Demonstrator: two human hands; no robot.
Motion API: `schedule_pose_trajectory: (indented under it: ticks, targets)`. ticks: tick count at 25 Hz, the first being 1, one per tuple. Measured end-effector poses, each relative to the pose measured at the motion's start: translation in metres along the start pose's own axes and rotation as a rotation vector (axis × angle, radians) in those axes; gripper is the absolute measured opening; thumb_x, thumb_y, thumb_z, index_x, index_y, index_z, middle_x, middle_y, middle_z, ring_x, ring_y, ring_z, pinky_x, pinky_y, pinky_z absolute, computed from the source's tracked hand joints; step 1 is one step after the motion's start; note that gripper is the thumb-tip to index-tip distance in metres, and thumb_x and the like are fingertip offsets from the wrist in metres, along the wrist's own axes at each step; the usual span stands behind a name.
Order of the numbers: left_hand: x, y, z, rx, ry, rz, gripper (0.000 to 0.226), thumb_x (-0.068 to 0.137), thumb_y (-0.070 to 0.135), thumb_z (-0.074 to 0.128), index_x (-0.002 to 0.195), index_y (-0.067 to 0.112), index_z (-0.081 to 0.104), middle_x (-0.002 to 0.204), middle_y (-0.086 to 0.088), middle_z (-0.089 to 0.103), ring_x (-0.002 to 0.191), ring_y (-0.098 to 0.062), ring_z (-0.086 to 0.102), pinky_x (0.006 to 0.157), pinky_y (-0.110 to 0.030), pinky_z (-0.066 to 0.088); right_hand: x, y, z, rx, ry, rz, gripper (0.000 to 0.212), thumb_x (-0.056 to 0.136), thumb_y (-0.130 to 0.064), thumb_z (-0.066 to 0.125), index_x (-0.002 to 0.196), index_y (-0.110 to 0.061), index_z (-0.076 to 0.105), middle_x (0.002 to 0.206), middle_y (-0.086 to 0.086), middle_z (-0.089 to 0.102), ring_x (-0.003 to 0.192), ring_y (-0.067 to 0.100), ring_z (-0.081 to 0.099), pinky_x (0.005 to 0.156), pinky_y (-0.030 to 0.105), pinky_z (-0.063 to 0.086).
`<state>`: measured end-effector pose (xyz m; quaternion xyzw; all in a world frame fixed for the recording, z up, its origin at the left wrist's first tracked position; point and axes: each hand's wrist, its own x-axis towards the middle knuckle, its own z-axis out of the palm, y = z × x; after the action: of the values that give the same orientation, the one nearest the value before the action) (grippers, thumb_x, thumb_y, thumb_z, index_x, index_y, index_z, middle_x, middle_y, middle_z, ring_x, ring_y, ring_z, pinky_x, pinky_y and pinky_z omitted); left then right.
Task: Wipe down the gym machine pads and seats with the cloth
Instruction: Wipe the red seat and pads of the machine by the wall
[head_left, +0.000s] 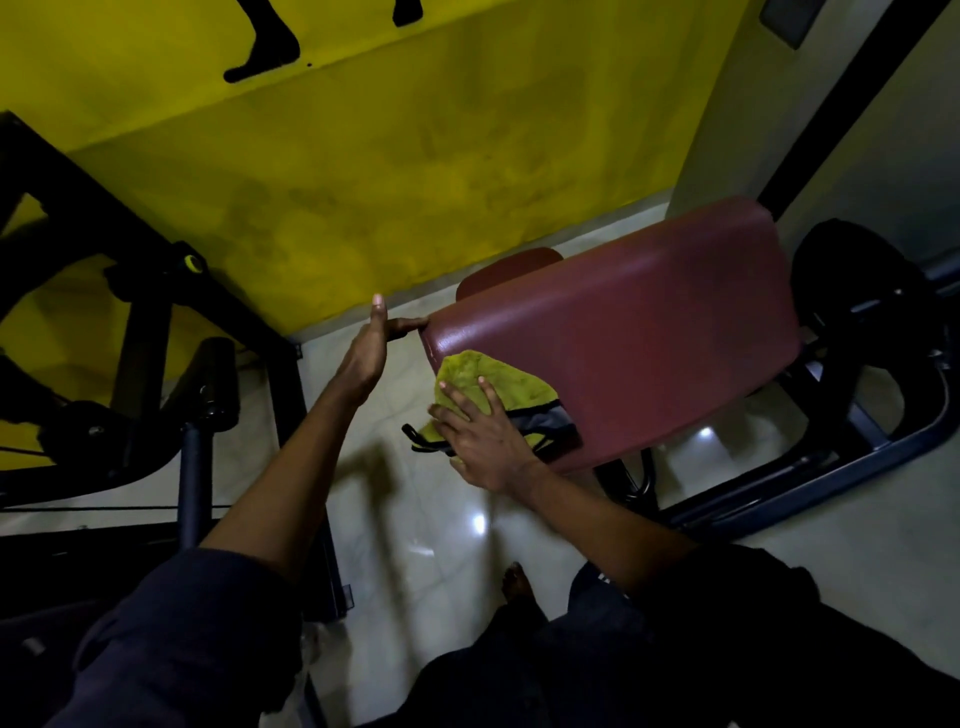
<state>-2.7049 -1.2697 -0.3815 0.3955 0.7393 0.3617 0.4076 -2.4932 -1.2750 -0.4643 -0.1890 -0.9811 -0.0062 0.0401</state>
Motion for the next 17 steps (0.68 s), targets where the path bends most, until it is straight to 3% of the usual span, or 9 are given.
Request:
schedule_pose_trajectory:
  ticks: [5,8,12,14,17]
  targets:
    - [0.007,-0.002,-0.005,-0.015,-0.004,-0.009,0.094,0.084,0.083,-0.004,0.106,0.038,0.076,0.139,0.002,0.058,0.142,-0.016,0.034,0.12,-0.049,0.007,-0.015,0.02,-0.008,0.005,-0.034,-0.179,0.058,0.08,-0.033,0.071,0.134,-0.019,0.054,0.147,0.002,0.051,0.15,0.026,0.026,0.119,0.061,0.017]
    - [0.007,-0.004,-0.004,-0.05,0.003,-0.015,0.093,0.086,0.08,-0.004,0.105,0.038,0.076,0.139,0.002,0.059,0.142,-0.015,0.033,0.119,-0.048,0.007,0.004,0.012,-0.016,-0.015,-0.07,-0.132,0.052,0.08,-0.033,0.071,0.128,-0.019,0.058,0.145,0.0,0.053,0.148,0.025,0.03,0.117,0.059,0.019]
    - [0.004,-0.002,-0.007,-0.124,-0.053,-0.004,0.092,0.094,0.069,-0.006,0.112,0.027,0.075,0.137,-0.001,0.06,0.141,-0.015,0.036,0.121,-0.047,0.006,0.001,0.029,-0.023,-0.028,0.005,-0.082,0.058,0.089,-0.046,0.06,0.141,-0.02,0.05,0.153,0.001,0.044,0.149,0.025,0.027,0.116,0.056,0.023]
    - [0.002,-0.003,-0.008,-0.156,-0.061,0.012,0.091,0.097,0.065,-0.005,0.114,0.025,0.074,0.134,0.0,0.063,0.137,-0.015,0.042,0.121,-0.048,0.008,0.001,0.048,-0.029,-0.009,0.071,0.01,0.058,0.098,-0.05,0.048,0.148,-0.021,0.042,0.155,0.001,0.04,0.15,0.026,0.026,0.116,0.056,0.024]
    - [0.0,-0.005,-0.006,-0.188,-0.049,0.032,0.089,0.097,0.067,-0.003,0.113,0.027,0.075,0.131,0.002,0.065,0.132,-0.014,0.047,0.12,-0.048,0.014,0.012,0.047,-0.035,0.052,0.114,0.156,0.056,0.099,-0.047,0.046,0.149,-0.022,0.042,0.156,0.002,0.04,0.15,0.028,0.025,0.115,0.059,0.024]
